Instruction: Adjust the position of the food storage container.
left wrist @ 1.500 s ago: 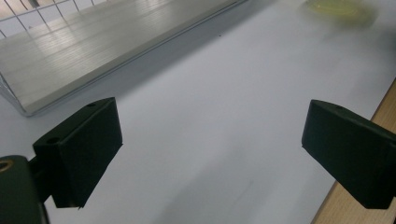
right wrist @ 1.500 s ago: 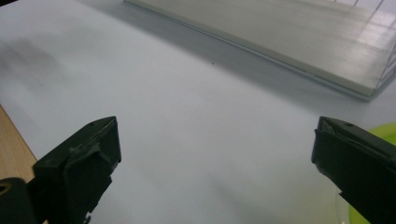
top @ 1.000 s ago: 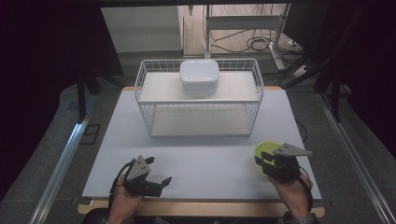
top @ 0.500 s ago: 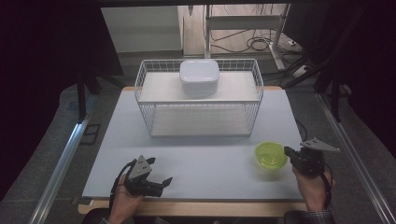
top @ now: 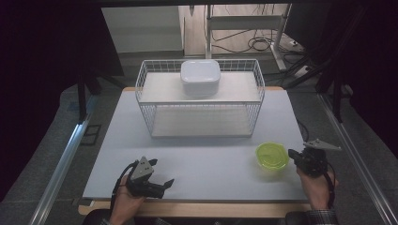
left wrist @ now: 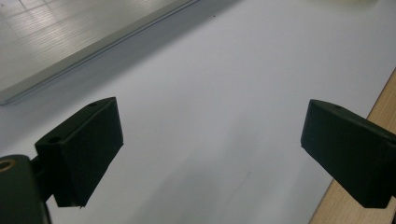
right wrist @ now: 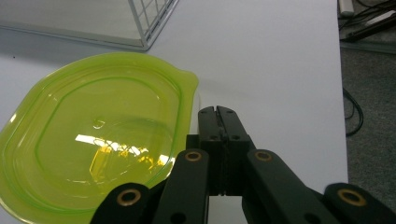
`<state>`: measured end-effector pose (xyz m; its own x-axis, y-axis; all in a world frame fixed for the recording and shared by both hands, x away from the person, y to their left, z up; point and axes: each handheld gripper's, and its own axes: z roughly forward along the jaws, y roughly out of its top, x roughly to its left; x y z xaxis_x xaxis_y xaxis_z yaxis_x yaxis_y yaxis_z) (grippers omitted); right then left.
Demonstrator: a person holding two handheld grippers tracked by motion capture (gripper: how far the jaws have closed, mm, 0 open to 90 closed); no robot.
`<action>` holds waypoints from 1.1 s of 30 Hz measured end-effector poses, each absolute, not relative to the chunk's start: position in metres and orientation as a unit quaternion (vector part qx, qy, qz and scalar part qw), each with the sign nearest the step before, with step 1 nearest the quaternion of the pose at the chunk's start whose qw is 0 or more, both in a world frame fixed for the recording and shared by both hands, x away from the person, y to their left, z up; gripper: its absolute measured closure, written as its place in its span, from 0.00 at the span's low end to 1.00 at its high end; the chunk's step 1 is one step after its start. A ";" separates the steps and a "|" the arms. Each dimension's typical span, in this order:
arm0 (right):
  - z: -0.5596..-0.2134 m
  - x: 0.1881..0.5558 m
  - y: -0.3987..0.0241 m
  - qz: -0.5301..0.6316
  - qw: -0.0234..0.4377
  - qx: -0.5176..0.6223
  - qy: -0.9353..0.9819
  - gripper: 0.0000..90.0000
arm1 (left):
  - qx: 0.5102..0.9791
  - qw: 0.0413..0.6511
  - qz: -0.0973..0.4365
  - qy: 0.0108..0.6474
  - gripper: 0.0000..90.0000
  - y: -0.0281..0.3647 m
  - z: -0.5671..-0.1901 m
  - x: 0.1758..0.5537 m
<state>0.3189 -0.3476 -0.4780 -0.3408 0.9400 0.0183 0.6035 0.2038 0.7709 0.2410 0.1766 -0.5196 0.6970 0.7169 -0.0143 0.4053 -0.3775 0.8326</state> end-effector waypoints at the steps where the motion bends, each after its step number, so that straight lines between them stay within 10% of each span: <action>1: -0.478 0.319 -0.347 0.353 0.235 0.523 0.739 1.00 | 0.811 0.437 0.178 0.346 0.06 0.176 -0.520 0.241; 33: -0.485 0.313 -0.286 0.352 0.175 0.465 0.793 0.99 | 0.818 0.430 0.175 0.341 0.06 0.172 -0.522 0.241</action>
